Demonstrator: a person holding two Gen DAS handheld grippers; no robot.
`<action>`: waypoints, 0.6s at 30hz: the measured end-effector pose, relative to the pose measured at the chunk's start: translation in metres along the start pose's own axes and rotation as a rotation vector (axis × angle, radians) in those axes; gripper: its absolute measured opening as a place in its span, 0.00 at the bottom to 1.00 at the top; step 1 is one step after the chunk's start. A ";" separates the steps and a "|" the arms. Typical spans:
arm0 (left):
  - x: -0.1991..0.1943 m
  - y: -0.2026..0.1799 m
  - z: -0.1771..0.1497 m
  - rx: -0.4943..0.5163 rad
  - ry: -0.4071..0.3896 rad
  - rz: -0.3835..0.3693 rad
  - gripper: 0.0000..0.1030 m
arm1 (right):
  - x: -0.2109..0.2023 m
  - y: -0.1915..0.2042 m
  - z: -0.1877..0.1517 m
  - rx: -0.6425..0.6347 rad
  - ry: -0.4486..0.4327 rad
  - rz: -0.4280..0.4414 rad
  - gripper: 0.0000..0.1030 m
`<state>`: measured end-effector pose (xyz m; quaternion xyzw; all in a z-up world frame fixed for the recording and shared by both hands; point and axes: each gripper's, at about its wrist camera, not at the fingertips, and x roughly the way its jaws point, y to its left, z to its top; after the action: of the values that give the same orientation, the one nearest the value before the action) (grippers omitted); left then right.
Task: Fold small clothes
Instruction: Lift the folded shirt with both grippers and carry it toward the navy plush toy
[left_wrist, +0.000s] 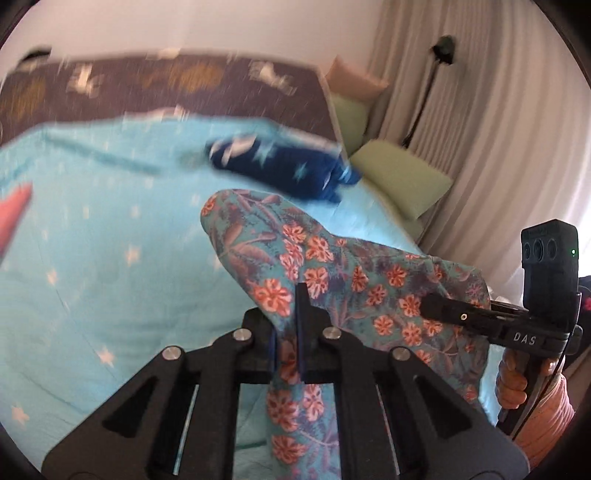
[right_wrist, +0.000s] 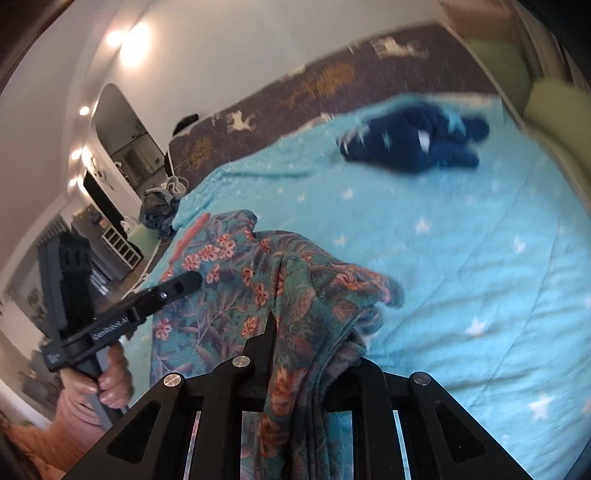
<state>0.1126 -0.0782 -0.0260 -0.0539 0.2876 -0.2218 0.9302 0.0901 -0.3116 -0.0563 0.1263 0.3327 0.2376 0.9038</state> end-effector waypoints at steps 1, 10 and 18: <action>-0.011 -0.007 0.007 0.017 -0.029 -0.007 0.09 | -0.010 0.007 0.002 -0.018 -0.029 -0.010 0.15; -0.085 -0.095 0.113 0.278 -0.280 -0.018 0.09 | -0.135 0.049 0.066 -0.211 -0.356 -0.135 0.15; -0.102 -0.156 0.226 0.341 -0.412 -0.043 0.09 | -0.212 0.055 0.196 -0.285 -0.532 -0.291 0.16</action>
<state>0.1042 -0.1782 0.2493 0.0537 0.0492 -0.2711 0.9598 0.0599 -0.3869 0.2264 0.0074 0.0630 0.1090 0.9920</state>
